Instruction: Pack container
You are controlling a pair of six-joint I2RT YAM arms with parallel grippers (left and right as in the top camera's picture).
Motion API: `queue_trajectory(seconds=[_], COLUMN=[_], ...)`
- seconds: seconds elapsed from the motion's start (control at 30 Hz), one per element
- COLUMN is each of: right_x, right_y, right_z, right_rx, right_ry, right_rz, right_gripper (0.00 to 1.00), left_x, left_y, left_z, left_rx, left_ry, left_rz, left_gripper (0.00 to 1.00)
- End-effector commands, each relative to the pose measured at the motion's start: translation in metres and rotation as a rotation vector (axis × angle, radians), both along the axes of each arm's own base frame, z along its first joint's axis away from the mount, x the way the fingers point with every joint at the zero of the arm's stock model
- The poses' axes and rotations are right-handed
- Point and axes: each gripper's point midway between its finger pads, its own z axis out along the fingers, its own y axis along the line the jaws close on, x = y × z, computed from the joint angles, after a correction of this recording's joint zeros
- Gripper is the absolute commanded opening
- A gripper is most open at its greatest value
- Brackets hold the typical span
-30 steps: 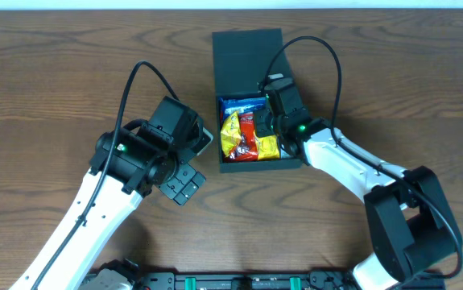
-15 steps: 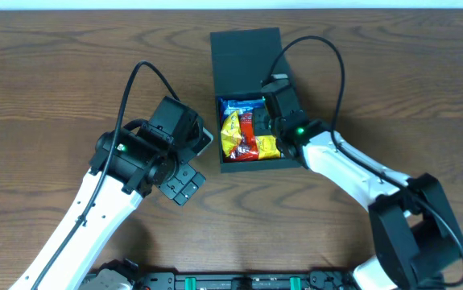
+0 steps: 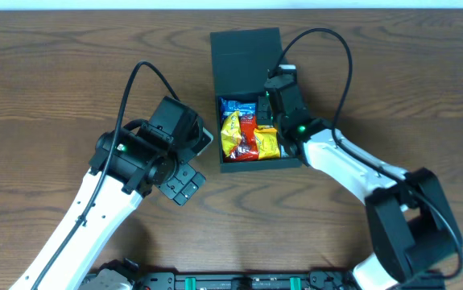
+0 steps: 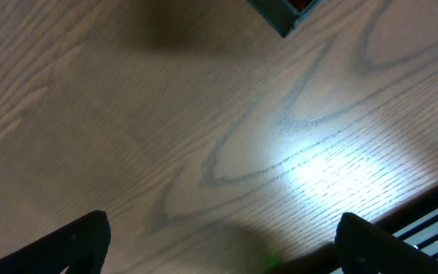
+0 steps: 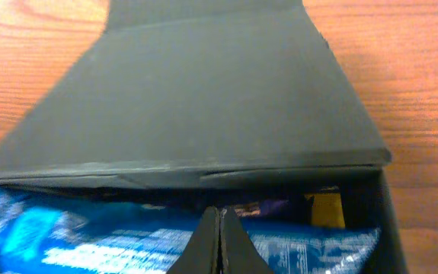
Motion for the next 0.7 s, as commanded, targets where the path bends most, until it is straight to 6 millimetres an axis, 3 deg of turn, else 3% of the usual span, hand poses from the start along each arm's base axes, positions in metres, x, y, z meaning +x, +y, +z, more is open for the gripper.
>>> queue_trajectory(seconds=[0.0,0.37,0.57,0.67], right_x=[0.012,0.004,-0.001,0.004], right_y=[-0.006,-0.001,-0.001,-0.003], right_z=[-0.01,-0.05,-0.055,-0.04], right_rx=[0.003,0.037,0.024,0.026], right_ry=[-0.006,0.107,0.131,0.087], right_rz=[-0.039,-0.009,-0.004,-0.018], right_gripper=[0.02,0.01,0.02,0.01], left_x=[0.0,0.0,0.0,0.0], left_y=[0.004,0.004,0.004,0.004], left_z=[0.0,0.0,0.0,0.0], left_rx=[0.011,0.011,0.011,0.011], left_ry=[-0.005,-0.005,-0.005,-0.005], left_rz=[0.003,0.003,0.003,0.003], left_gripper=[0.95,0.95,0.95,0.95])
